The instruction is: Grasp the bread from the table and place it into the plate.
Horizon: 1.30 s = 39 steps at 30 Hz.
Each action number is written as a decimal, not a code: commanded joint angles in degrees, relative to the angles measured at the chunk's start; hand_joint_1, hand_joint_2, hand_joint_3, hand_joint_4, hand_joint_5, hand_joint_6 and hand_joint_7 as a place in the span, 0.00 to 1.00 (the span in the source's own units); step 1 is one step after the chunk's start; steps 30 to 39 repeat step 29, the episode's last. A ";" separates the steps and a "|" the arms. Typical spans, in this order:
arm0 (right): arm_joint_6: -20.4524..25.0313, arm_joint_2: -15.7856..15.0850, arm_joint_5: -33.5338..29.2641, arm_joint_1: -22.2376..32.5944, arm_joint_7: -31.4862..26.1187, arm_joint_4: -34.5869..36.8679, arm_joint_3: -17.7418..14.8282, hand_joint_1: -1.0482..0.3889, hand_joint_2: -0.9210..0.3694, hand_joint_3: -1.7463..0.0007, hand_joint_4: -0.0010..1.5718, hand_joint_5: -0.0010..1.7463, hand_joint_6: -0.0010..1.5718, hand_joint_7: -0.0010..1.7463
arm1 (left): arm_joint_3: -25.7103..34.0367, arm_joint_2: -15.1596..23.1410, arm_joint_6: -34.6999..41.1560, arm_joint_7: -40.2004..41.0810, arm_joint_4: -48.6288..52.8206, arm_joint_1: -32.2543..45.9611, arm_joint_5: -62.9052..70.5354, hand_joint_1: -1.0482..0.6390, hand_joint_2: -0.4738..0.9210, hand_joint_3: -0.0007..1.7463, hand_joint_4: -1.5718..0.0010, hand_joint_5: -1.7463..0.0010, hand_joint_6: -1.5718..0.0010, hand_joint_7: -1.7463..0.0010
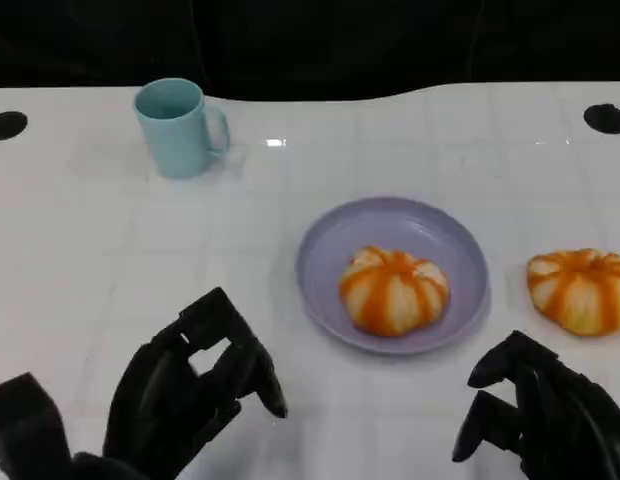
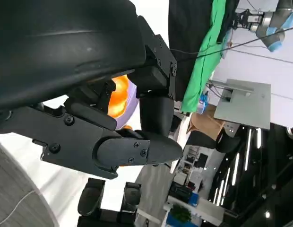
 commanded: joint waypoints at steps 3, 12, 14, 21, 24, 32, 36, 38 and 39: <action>-0.93 -0.61 0.01 0.04 0.36 -0.39 -0.38 0.36 0.00 0.72 0.40 1.00 0.26 0.97 | 0.62 0.96 2.24 -1.70 -1.54 3.51 -1.45 0.28 1.00 0.23 0.52 0.00 0.65 0.00; -0.51 -0.66 0.59 -0.04 0.43 -0.49 -0.75 0.36 0.00 0.72 0.41 1.00 0.27 0.97 | 0.12 1.33 2.50 -2.95 -1.17 4.33 -1.09 0.28 1.00 0.22 0.52 0.00 0.66 0.00; 0.29 -0.64 0.92 -0.06 0.10 -0.83 -0.94 0.36 0.00 0.73 0.41 1.00 0.27 0.96 | 0.01 1.42 2.54 -3.61 -0.78 4.56 -1.05 0.28 1.00 0.21 0.52 0.00 0.66 0.00; -0.06 -0.87 0.78 -0.34 0.44 -0.54 -1.06 0.37 0.00 0.73 0.40 1.00 0.27 0.96 | 0.51 0.61 3.03 -2.48 -0.95 3.90 -0.97 0.27 1.00 0.20 0.52 0.00 0.66 0.00; -0.38 -0.85 0.70 -0.40 0.58 -0.36 -1.05 0.37 0.00 0.73 0.40 1.00 0.27 0.96 | 0.50 0.46 3.02 -2.35 -1.03 3.88 -0.77 0.27 1.00 0.20 0.52 0.00 0.66 0.00; -0.25 -0.72 0.23 -0.48 0.19 -0.21 -0.93 0.37 0.00 0.73 0.40 1.00 0.27 0.96 | 1.01 0.51 2.29 -3.24 0.20 3.01 -0.90 0.28 1.00 0.20 0.52 0.00 0.66 0.00; -0.25 -0.72 0.23 -0.48 0.19 -0.21 -0.93 0.37 0.00 0.73 0.40 1.00 0.27 0.96 | 1.01 0.51 2.29 -3.24 0.20 3.01 -0.90 0.28 1.00 0.20 0.52 0.00 0.66 0.00; -0.25 -0.72 0.23 -0.48 0.19 -0.21 -0.93 0.37 0.00 0.73 0.40 1.00 0.27 0.96 | 1.01 0.51 2.29 -3.24 0.20 3.01 -0.90 0.28 1.00 0.20 0.52 0.00 0.66 0.00; -0.25 -0.72 0.23 -0.48 0.19 -0.21 -0.93 0.37 0.00 0.73 0.40 1.00 0.27 0.96 | 1.01 0.51 2.29 -3.24 0.20 3.01 -0.90 0.28 1.00 0.20 0.52 0.00 0.66 0.00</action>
